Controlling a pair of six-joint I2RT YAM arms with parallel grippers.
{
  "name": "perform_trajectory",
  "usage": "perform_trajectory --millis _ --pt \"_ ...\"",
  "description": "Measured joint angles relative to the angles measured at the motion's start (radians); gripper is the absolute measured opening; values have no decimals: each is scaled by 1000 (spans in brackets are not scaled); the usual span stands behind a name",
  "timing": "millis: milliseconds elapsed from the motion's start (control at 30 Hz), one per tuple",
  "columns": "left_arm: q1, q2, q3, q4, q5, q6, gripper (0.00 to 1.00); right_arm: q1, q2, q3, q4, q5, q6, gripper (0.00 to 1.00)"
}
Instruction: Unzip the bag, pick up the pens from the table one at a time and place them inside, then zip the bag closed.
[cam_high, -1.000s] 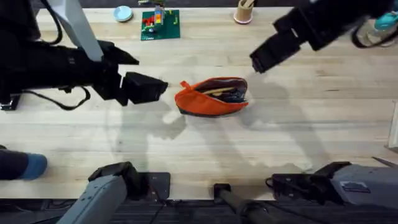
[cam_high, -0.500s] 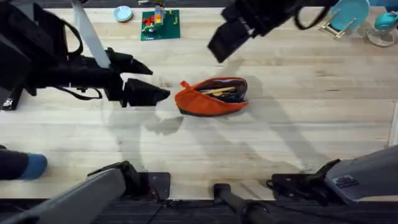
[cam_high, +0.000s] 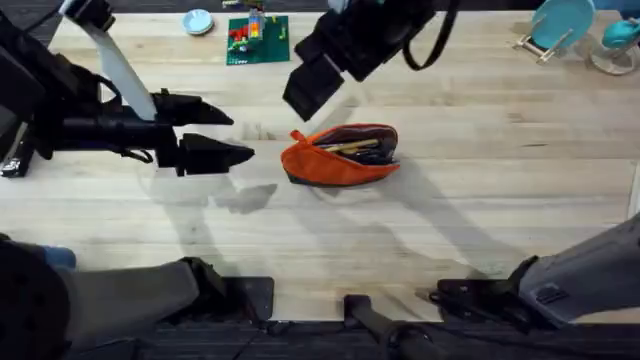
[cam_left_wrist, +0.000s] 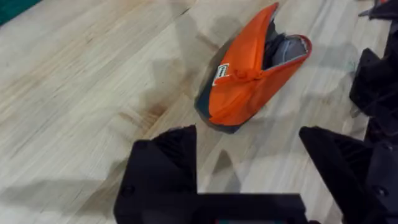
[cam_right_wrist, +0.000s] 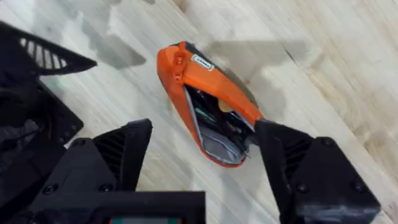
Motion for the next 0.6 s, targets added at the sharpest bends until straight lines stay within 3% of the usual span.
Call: perform_trajectory --millis 600 --pt "3 42 -1 -4 8 8 995 85 98 1 49 -8 19 996"
